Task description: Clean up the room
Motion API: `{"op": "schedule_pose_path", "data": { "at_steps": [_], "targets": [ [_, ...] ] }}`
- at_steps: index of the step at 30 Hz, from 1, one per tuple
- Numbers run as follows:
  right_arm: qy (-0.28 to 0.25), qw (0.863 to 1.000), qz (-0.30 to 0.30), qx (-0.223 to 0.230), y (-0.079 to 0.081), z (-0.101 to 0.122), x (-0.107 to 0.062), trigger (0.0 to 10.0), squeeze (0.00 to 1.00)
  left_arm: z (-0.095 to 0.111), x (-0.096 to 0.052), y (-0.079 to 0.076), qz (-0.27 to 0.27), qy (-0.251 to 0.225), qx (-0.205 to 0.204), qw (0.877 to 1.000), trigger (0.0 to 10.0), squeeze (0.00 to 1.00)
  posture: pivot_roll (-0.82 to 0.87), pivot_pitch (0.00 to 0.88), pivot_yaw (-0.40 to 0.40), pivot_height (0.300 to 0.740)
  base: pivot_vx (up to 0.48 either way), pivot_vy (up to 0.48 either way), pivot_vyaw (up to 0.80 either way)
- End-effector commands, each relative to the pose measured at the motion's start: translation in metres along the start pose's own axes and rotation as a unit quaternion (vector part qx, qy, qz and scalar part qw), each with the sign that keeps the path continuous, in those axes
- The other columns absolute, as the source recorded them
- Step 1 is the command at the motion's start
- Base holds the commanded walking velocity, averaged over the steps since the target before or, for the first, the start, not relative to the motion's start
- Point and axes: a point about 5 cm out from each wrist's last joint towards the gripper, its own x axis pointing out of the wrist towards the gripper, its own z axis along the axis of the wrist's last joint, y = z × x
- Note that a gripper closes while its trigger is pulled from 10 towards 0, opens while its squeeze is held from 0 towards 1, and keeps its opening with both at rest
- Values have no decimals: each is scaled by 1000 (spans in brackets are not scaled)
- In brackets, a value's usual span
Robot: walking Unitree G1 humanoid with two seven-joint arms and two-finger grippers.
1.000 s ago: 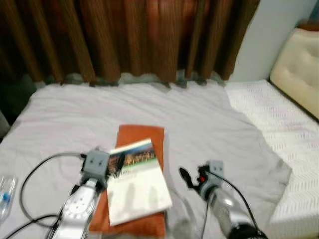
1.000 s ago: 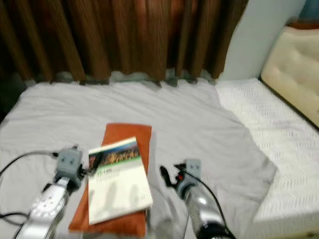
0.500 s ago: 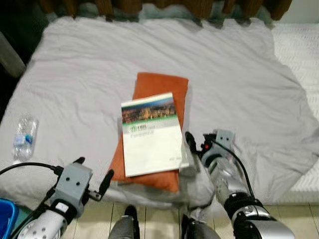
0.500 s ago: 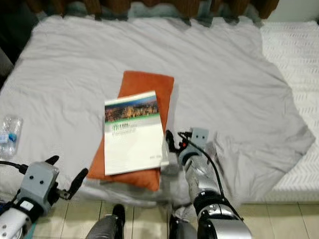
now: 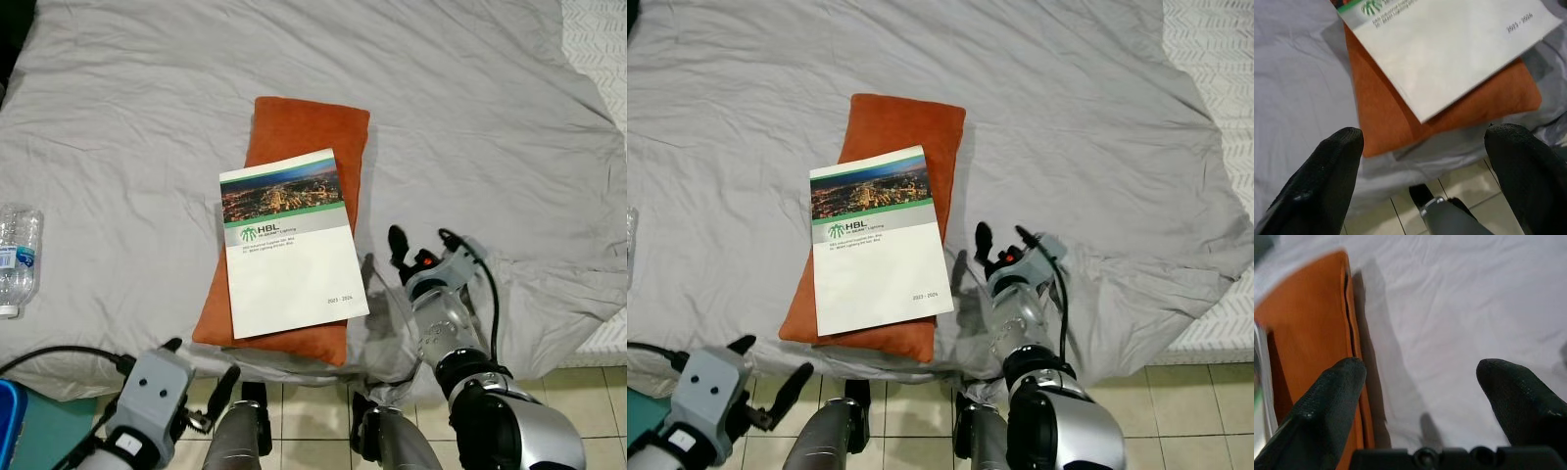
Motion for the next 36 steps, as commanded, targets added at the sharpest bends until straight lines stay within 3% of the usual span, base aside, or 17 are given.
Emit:
{"op": "schedule_pose_path", "data": {
  "at_steps": [1,2,3,5,6,10,14,22,24,26,32,36],
  "targets": [
    [9,1000,-18,14,-10,-8,-6,10000,0,-1,-4,-5,-6,8,-6,1000,10000,0,283,606,-1,740,0,0,0],
    [3,999,-18,29,-10,-6,-5,10000,0,-2,-5,-6,-6,11,-8,1000,10000,0,281,604,-4,740,0,0,0],
    [21,995,27,94,-1,-9,-2,10000,0,-5,-6,-14,-24,18,-7,1000,10000,0,275,602,-13,740,0,0,0],
    [33,991,50,116,4,-11,-2,10000,0,-7,-6,-17,-31,20,-7,999,10000,0,275,602,-13,740,0,0,0],
    [73,981,99,148,12,-21,-5,10000,0,-11,-6,-19,-40,26,-13,999,10000,0,260,604,-21,740,0,0,0],
    [130,967,141,170,15,-36,-12,10000,0,-16,-4,-16,-40,32,-18,999,10000,0,251,610,-24,740,0,0,0],
    [146,960,160,178,15,-39,-14,10000,0,-16,-2,-14,-35,33,-19,999,10000,0,252,613,-21,740,0,0,0],
    [178,951,194,166,19,-45,-18,10000,0,-19,-6,-19,-40,39,-20,998,10000,0,253,612,-17,740,0,0,0],
    [183,952,190,154,18,-48,-19,10000,0,-19,-6,-18,-40,39,-20,998,10000,0,255,612,-17,740,0,0,0],
    [196,958,176,109,11,-56,-24,10000,0,-19,-6,-17,-37,41,-18,998,10000,0,257,615,-18,740,0,0,0],
    [207,958,186,62,7,-63,-30,10000,0,-19,-7,-16,-33,42,-15,998,10000,0,265,627,-17,740,0,0,0],
    [200,956,205,60,10,-63,-30,10000,0,-19,-10,-16,-32,44,-15,998,10000,0,266,628,-18,740,0,0,0]
  ]
}}
